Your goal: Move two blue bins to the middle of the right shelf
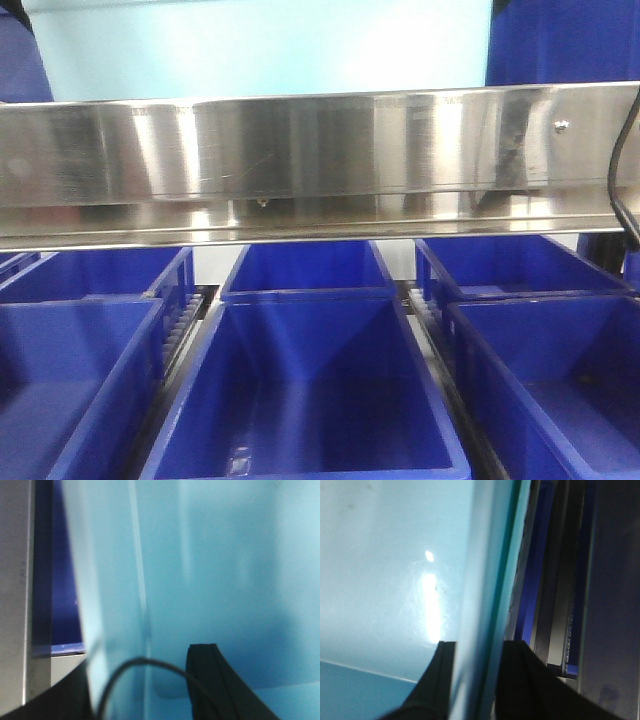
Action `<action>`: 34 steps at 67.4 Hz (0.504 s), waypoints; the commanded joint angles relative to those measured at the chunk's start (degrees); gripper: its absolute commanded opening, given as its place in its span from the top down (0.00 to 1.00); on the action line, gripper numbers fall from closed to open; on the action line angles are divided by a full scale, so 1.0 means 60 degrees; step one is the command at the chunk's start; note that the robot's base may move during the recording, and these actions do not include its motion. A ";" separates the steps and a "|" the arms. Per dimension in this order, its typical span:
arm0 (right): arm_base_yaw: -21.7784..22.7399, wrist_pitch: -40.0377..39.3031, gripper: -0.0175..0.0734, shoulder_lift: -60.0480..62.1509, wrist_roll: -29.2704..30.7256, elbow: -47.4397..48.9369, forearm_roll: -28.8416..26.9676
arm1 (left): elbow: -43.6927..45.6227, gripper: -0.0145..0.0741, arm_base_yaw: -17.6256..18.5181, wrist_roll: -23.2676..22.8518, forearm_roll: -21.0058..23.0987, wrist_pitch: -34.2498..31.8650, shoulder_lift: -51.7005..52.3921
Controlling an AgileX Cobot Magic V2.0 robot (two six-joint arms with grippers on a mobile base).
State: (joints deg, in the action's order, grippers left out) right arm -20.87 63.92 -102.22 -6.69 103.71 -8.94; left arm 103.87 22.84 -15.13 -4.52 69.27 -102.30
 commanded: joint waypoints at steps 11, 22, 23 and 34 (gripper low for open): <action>0.0031 -0.1131 0.98 0.1067 -0.0085 0.0045 0.0167 | 0.1304 0.96 0.0026 0.0295 0.0138 0.0029 0.1018; 0.0031 -0.1596 0.98 0.1640 -0.0085 0.0339 0.0167 | 0.2162 0.96 0.0026 0.0295 0.0284 0.0009 0.1285; 0.0031 -0.1617 0.98 0.1667 -0.0085 0.0394 0.0167 | 0.2211 0.96 0.0026 0.0295 0.0303 0.0009 0.1289; 0.0031 -0.1667 0.98 0.1811 -0.0085 0.1199 0.0167 | 0.2690 0.96 0.0026 0.0295 0.0537 0.0009 0.1334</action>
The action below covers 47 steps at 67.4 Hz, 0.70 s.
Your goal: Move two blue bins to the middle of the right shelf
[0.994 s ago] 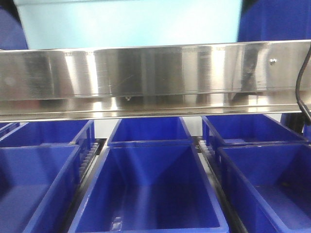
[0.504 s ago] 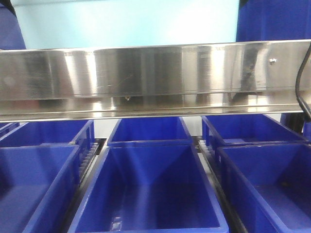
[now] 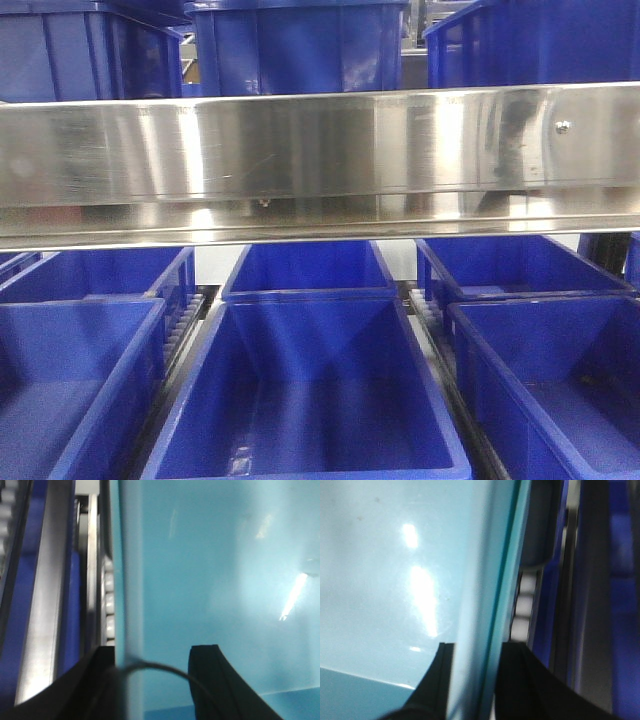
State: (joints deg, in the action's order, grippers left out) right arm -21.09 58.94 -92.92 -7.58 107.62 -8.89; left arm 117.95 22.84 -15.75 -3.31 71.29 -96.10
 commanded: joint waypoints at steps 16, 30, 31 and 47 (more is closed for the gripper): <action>0.0067 -0.0818 0.98 0.0261 0.0062 0.0812 0.0158 | 0.0484 0.96 0.0026 0.0399 0.0438 -0.0533 0.0300; 0.0067 -0.0878 0.98 0.0261 0.0062 0.0812 0.0158 | 0.0484 0.96 0.0026 0.0399 0.0402 -0.0530 0.0300; 0.0067 -0.0878 0.98 0.0261 0.0062 0.0812 0.0158 | 0.0484 0.96 0.0026 0.0399 0.0402 -0.0530 0.0300; 0.0067 -0.0926 0.98 0.0261 0.0062 0.0812 0.0158 | 0.0484 0.96 0.0026 0.0399 0.0402 -0.0568 0.0300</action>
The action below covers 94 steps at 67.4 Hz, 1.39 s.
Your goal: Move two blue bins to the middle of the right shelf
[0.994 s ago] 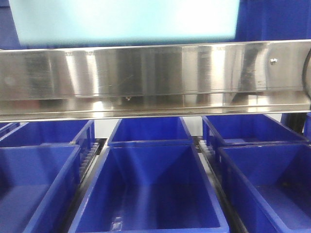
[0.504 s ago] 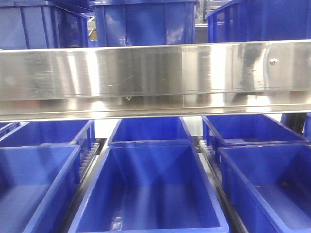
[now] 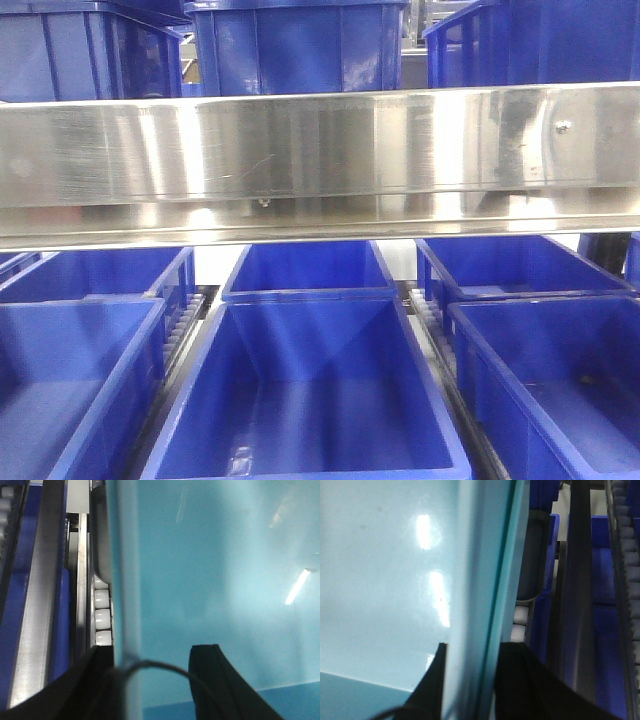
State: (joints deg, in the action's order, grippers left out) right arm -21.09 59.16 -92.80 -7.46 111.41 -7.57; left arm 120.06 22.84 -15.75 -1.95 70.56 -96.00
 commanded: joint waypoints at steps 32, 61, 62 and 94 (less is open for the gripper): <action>0.0067 -0.0962 0.98 0.0241 0.0042 0.0180 -0.0061 | 0.0132 0.96 0.0026 0.0399 0.0177 -0.0446 0.0283; 0.0067 -0.0962 0.98 0.0241 0.0042 0.0180 -0.0061 | 0.0132 0.96 0.0026 0.0399 0.0177 -0.0446 0.0283; 0.0067 -0.0962 0.98 0.0241 0.0042 0.0180 -0.0061 | 0.0132 0.96 0.0026 0.0399 0.0177 -0.0446 0.0283; 0.0067 -0.1469 0.98 0.0224 0.0042 0.0180 -0.0061 | 0.0132 0.96 0.0026 0.0399 0.0177 -0.0623 0.0263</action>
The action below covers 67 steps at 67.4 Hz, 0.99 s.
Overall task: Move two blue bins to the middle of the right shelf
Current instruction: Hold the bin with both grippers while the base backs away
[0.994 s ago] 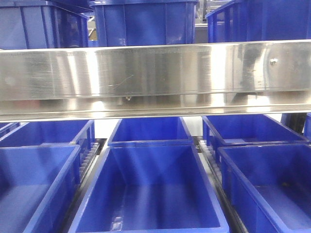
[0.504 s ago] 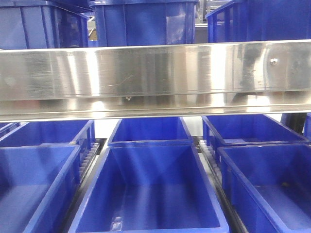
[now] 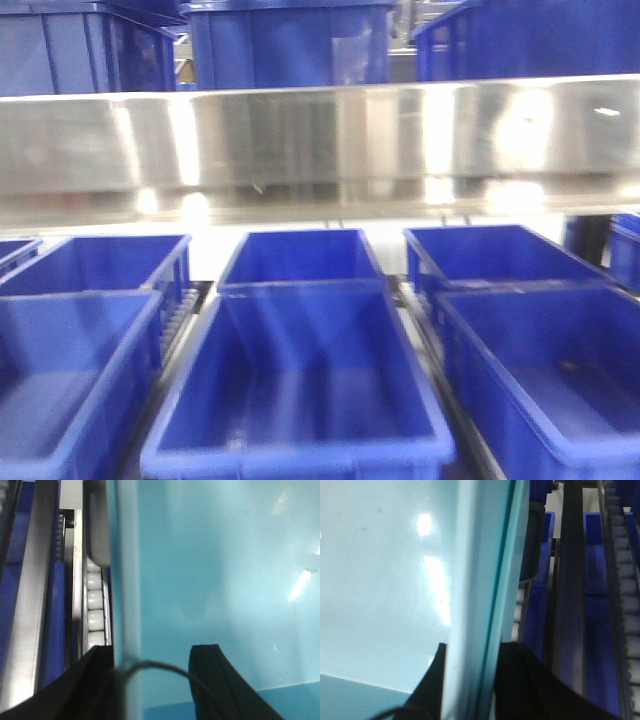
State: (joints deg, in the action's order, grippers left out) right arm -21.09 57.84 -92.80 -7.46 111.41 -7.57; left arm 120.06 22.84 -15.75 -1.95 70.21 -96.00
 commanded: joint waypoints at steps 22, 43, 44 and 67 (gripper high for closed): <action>0.0067 -0.1509 0.98 0.0224 0.0042 0.0180 -0.0061 | 0.0132 0.96 0.0026 0.0399 0.0177 -0.2020 0.0132; 0.0067 -0.1509 0.98 0.0224 0.0042 0.0180 -0.0061 | 0.0132 0.96 0.0026 0.0399 0.0177 -0.2341 0.0132; 0.0067 -0.1509 0.98 0.0224 0.0042 0.0180 -0.0061 | 0.0132 0.96 0.0026 0.0399 0.0177 -0.2341 0.0132; 0.0067 -0.1509 0.98 0.0224 0.0042 0.0180 -0.0061 | 0.0132 0.96 0.0026 0.0399 0.0177 -0.2374 0.0132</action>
State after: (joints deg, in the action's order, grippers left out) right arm -20.88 53.91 -92.80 -7.46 111.41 -6.77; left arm 120.06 22.84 -15.42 -2.14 60.68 -96.00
